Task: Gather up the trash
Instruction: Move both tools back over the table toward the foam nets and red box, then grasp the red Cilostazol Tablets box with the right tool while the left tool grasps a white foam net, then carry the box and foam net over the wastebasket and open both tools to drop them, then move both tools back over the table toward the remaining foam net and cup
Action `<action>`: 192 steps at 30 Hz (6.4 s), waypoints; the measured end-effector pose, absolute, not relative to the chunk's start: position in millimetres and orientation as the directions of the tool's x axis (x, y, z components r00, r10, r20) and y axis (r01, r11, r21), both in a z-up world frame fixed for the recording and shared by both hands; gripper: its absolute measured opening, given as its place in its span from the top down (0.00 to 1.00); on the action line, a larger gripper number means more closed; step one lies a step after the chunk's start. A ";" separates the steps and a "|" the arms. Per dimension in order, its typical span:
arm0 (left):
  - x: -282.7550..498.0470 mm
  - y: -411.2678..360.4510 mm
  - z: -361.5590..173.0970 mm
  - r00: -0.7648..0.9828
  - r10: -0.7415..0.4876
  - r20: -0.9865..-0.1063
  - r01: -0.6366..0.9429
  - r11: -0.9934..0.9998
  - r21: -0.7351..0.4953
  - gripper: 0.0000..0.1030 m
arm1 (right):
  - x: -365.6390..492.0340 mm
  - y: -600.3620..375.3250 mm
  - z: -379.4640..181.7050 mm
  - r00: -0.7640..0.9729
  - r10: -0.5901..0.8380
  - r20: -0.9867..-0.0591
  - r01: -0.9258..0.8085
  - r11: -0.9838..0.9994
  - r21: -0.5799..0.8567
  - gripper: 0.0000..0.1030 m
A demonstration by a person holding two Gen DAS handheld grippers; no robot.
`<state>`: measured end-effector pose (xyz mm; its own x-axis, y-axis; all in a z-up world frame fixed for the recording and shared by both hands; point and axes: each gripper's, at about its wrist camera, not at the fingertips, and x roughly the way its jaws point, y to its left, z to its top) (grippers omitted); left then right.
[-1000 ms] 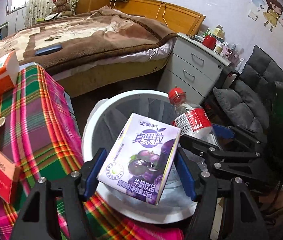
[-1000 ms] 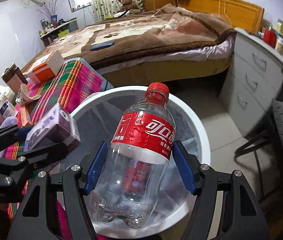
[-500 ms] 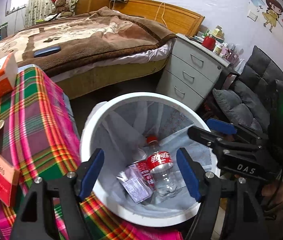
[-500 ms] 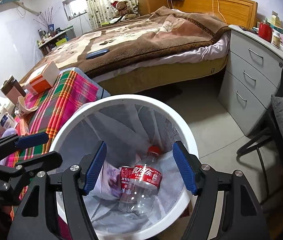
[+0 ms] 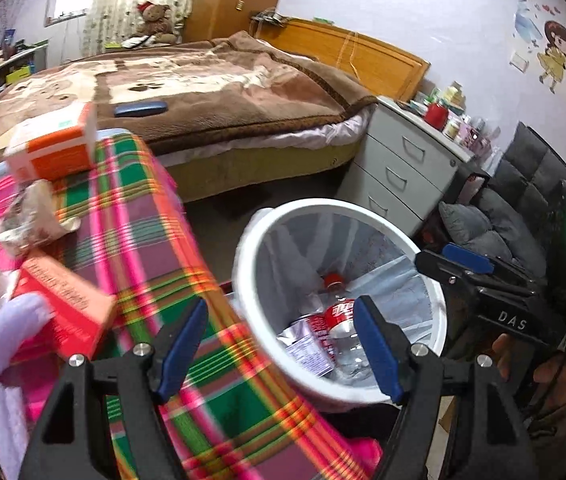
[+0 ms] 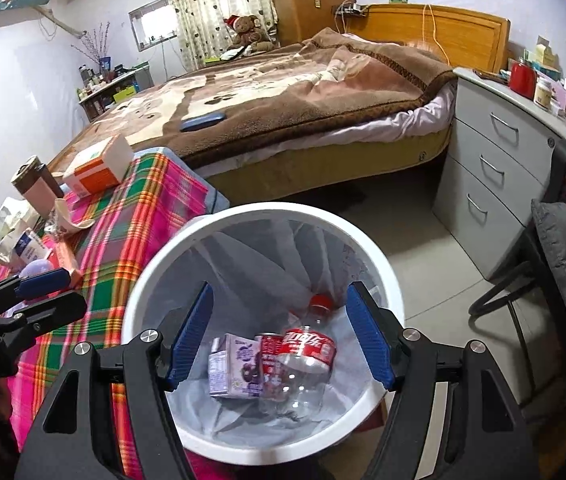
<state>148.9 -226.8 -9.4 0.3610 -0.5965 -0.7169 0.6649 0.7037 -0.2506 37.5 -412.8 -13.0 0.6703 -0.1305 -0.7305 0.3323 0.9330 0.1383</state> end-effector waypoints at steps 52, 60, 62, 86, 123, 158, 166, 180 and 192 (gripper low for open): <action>141.8 -23.7 -63.3 0.531 -0.265 -0.805 0.362 0.930 -0.068 0.26 | 180.6 -199.2 -50.6 0.554 0.215 -0.804 -0.361 0.933 0.001 0.32; 148.7 -22.2 -67.0 0.517 -0.273 -0.812 0.345 0.934 -0.094 0.44 | 192.4 -194.1 -59.0 0.527 0.217 -0.822 -0.360 0.933 0.016 0.32; 148.7 -23.7 -66.3 0.521 -0.266 -0.811 0.346 0.934 -0.084 0.52 | 192.5 -193.7 -59.2 0.529 0.211 -0.822 -0.358 0.934 0.010 0.32; 127.9 -22.7 -52.6 0.547 -0.338 -0.765 0.339 0.926 -0.167 0.65 | 132.9 -235.3 -47.3 0.545 0.279 -0.790 -0.240 0.955 0.171 0.34; 131.3 -260.0 -18.8 0.338 -0.575 -0.745 0.710 0.675 -0.198 0.64 | 19.4 -395.9 -19.3 0.690 -0.118 -0.714 0.287 0.950 0.120 0.34; 142.4 -150.7 -15.0 0.477 -0.533 -0.699 0.544 0.804 -0.241 0.33 | 39.6 -360.0 -16.2 0.715 -0.052 -0.697 0.208 0.968 0.141 0.34; 137.9 -99.4 -10.7 0.563 -0.455 -0.690 0.478 0.860 -0.178 0.33 | 55.6 -325.8 -12.1 0.729 0.016 -0.684 0.104 0.985 0.134 0.34; 134.3 6.8 -28.1 0.631 -0.312 -0.710 0.323 0.938 -0.125 0.33 | 99.8 -246.1 -15.2 0.694 0.163 -0.701 -0.130 0.986 0.101 0.34; 149.9 43.1 -57.7 0.594 -0.236 -0.769 0.245 0.964 -0.106 0.33 | 146.2 -170.7 -30.1 0.593 0.270 -0.758 -0.378 0.925 0.033 0.34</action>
